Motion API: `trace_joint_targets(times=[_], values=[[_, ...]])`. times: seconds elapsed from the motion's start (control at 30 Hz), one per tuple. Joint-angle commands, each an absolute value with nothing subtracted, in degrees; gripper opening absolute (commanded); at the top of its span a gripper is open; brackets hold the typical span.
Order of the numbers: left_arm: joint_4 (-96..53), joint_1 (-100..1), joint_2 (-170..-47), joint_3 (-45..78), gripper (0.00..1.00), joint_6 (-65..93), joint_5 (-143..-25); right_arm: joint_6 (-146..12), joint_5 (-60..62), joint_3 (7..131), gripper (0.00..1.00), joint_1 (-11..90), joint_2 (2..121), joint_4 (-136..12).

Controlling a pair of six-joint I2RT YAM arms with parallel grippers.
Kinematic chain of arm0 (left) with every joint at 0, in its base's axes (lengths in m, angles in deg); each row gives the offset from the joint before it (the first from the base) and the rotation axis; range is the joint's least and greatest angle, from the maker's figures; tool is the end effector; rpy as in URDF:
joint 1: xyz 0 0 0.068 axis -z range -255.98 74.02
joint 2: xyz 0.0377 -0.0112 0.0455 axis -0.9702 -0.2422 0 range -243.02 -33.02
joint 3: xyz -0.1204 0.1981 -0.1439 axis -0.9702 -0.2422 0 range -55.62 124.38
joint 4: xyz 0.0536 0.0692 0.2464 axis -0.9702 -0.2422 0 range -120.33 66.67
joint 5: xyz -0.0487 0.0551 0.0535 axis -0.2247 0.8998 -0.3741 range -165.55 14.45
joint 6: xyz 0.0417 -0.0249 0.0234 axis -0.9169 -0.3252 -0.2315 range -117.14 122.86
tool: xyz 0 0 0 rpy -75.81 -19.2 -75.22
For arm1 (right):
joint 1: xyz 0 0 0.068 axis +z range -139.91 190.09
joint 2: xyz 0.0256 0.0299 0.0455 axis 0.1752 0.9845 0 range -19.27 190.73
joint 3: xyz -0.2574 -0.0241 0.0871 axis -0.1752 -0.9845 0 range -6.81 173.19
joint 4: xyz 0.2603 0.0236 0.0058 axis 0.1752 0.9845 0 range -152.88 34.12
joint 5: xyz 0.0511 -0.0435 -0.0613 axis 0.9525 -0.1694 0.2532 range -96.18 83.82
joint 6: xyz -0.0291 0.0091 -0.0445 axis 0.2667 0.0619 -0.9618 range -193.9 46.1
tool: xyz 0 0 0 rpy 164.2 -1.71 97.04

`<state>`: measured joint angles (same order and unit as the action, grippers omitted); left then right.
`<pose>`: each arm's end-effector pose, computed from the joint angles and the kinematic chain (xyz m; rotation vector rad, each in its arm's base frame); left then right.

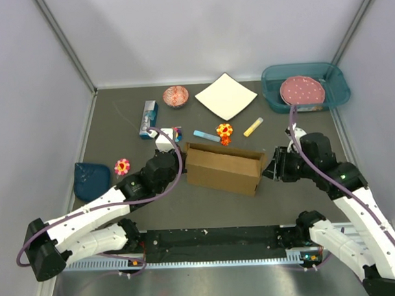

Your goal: Fold the paper box

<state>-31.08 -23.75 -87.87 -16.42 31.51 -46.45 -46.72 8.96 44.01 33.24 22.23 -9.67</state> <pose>0.1462 -0.1607 0.2793 0.0721 1.9489 -0.4395 0.1180 0.0606 0.3122 -0.0517 2.4246 0.7295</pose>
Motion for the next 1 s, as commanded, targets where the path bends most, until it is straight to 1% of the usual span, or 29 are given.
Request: trace_joint_targets(times=[0.0, 0.17, 0.33, 0.53, 0.8, 0.97], values=[[-44.6, -23.7, -89.8, -19.8, 0.00, 32.5, -47.0, -46.6, 5.3, 51.6, 0.46, 33.6, 20.6, -7.5], [-44.8, -23.6, -89.5, -19.9, 0.00, 32.8, -46.6, -47.4, 4.1, 56.2, 0.48, 33.6, 21.1, -7.8], [-44.9, -23.6, -89.8, -19.8, 0.00, 33.2, -47.0, -48.7, 1.9, 56.9, 0.48, 33.6, 23.0, -8.6], [-44.8, -23.3, -90.1, -19.5, 0.00, 33.8, -47.4, -48.9, 0.4, 54.7, 0.42, 33.6, 25.0, -12.9], [-44.8, -23.2, -90.2, -19.4, 0.00, 34.2, -47.9, -50.4, -0.7, 53.0, 0.39, 33.6, 28.5, -17.2], [-44.8, -23.1, -90.3, -19.6, 0.00, 34.6, -47.9, -50.5, -2.0, 51.2, 0.34, 33.6, 30.0, -19.4]])
